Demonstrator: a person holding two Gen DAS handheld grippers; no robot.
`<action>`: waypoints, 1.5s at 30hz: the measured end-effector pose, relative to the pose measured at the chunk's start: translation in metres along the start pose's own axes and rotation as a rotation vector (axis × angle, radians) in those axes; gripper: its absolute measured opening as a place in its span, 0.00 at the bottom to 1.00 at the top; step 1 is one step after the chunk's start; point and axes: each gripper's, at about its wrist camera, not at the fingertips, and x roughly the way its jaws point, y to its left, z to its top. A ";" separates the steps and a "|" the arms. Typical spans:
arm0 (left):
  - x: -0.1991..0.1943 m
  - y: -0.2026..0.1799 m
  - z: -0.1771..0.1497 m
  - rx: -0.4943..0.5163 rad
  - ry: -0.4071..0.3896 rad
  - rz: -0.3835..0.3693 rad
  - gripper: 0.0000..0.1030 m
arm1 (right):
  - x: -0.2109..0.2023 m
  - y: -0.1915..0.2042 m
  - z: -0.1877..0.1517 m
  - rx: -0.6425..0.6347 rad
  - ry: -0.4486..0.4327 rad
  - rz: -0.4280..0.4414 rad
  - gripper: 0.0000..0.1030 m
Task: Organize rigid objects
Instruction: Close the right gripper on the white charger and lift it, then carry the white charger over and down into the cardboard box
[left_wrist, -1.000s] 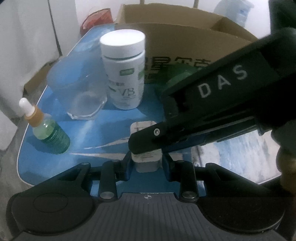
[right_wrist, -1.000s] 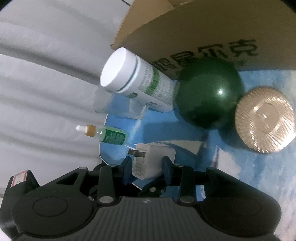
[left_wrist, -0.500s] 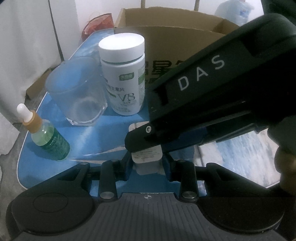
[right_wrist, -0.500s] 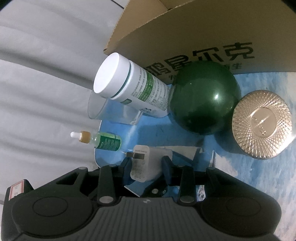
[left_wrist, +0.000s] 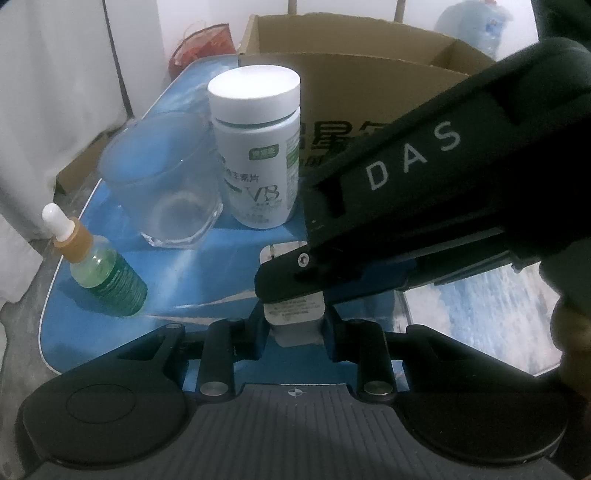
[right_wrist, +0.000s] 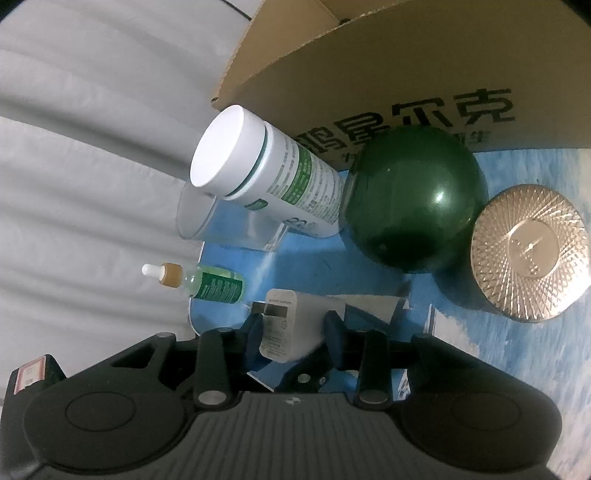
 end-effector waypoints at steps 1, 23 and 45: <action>0.000 0.000 0.000 -0.002 0.002 0.000 0.27 | 0.001 0.001 -0.001 0.002 -0.001 0.000 0.36; -0.071 -0.009 0.034 0.043 -0.162 0.066 0.27 | -0.057 0.058 0.002 -0.122 -0.125 0.063 0.35; 0.017 -0.017 0.218 0.070 -0.048 -0.013 0.27 | -0.100 0.033 0.184 -0.053 -0.202 0.060 0.35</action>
